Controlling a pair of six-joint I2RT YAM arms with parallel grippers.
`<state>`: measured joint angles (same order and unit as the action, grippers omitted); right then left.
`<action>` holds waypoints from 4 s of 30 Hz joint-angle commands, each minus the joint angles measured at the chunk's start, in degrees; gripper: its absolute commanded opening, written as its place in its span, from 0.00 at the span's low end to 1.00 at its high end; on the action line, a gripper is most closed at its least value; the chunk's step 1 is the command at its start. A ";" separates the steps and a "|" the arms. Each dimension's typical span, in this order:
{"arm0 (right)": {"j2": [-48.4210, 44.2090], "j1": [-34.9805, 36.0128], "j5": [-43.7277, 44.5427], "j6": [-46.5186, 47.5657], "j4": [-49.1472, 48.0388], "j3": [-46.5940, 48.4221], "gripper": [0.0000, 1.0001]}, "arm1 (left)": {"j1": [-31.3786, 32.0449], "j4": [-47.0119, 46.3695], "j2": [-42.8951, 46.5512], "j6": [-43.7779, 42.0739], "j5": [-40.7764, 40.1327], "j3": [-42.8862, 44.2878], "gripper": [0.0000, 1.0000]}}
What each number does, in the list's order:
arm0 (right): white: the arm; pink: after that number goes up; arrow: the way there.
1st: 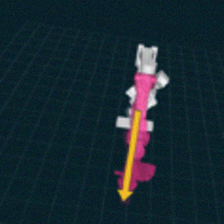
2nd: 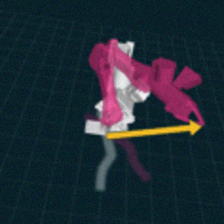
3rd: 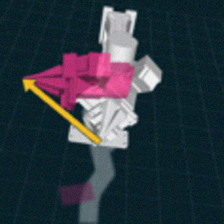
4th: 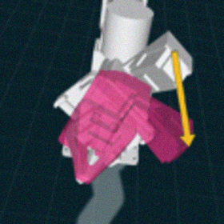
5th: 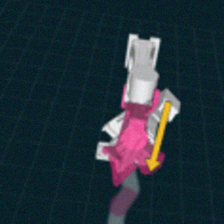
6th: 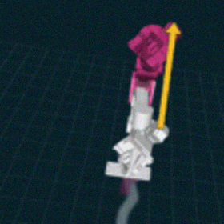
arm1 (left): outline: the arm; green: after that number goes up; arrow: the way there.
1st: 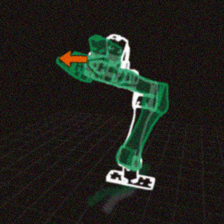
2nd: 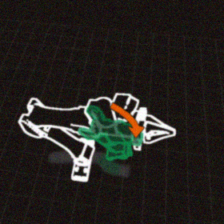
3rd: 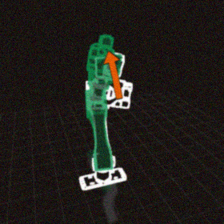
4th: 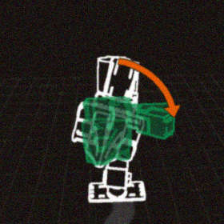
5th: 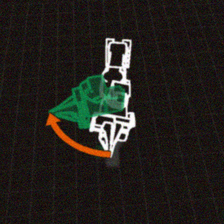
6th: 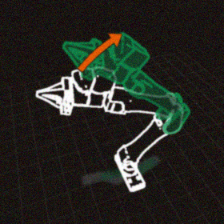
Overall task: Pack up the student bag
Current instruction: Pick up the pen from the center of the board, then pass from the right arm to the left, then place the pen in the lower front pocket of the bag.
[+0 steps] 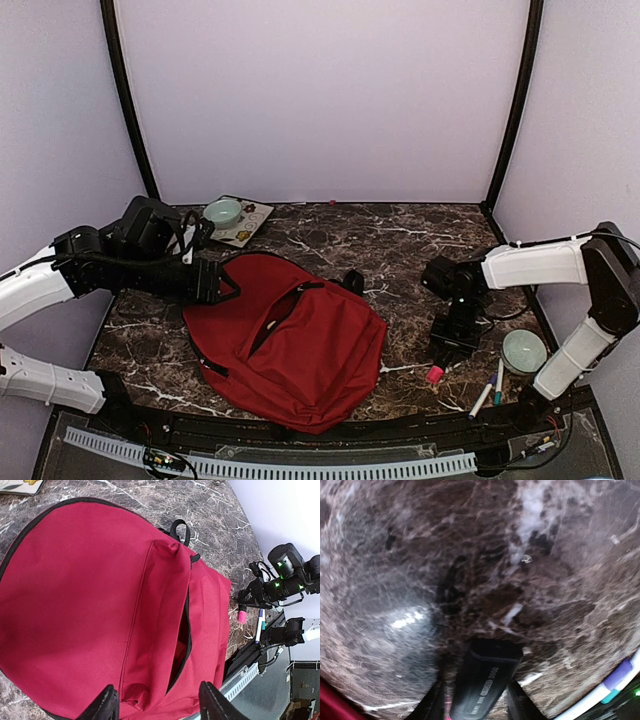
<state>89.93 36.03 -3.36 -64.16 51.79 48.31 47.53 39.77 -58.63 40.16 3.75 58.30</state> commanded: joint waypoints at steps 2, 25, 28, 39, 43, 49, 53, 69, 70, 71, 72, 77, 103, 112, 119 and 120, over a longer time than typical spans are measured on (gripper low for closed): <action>0.95 -1.81 0.08 1.32 -3.44 -1.42 0.28 | 0.21 -0.11 2.43 2.19 -0.89 -2.33 0.57; -14.68 -1.20 -10.83 32.69 -33.30 14.30 0.02 | 0.20 -5.25 -14.06 -4.62 8.48 17.56 0.56; -15.31 1.23 -9.24 40.56 -33.20 16.87 0.01 | 0.20 -3.80 -17.32 -5.16 8.68 23.98 0.56; -11.78 13.51 0.74 64.90 -34.40 24.06 0.00 | 0.20 -0.73 -27.31 -5.43 15.00 35.86 0.53; -9.67 16.72 1.70 68.41 -33.92 26.03 0.00 | 0.28 -2.39 -28.09 -4.17 16.68 35.75 0.51; -7.72 19.50 0.45 69.47 -35.29 27.15 0.00 | 0.89 -3.37 -29.44 -4.32 17.68 36.04 0.52; -6.14 21.21 0.95 70.48 -34.30 28.98 0.00 | 0.99 -3.25 -29.95 -4.69 17.36 36.27 0.51; -2.33 25.63 4.40 72.64 -31.11 33.70 0.00 | 1.78 -3.47 -29.43 -5.42 15.68 34.01 0.14; -2.31 25.78 4.67 72.57 -31.10 33.81 0.00 | 1.82 -4.01 -29.17 -5.33 15.68 33.42 0.07; -2.30 25.88 5.09 72.33 -31.32 33.86 0.00 | 1.78 -4.53 -28.95 -5.07 15.63 33.04 0.03; -2.24 25.93 5.48 71.80 -31.71 33.86 0.00 | 1.80 -4.90 -28.79 -4.65 15.59 32.82 0.01; -1.07 25.93 9.92 66.79 -32.36 34.82 0.32 | 1.65 -5.28 -28.46 -3.46 14.87 33.12 0.00; -2.71 15.52 21.71 56.91 -22.34 46.06 1.00 | -3.14 -13.71 -23.70 18.17 18.66 25.06 0.00; -7.83 14.95 22.89 49.76 -25.40 36.99 1.00 | -3.14 -9.29 -14.07 13.33 10.45 15.67 0.00; -14.60 14.95 26.71 45.76 -28.56 28.14 1.00 | -3.14 -5.21 -8.75 8.04 8.38 10.11 0.00; -15.53 14.96 27.17 45.41 -28.98 27.06 1.00 | -3.14 -4.62 -8.34 7.03 8.38 9.62 0.00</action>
<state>78.17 50.85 20.21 -15.40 27.38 78.46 44.40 31.59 -70.11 51.96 13.93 70.37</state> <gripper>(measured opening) 0.999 0.120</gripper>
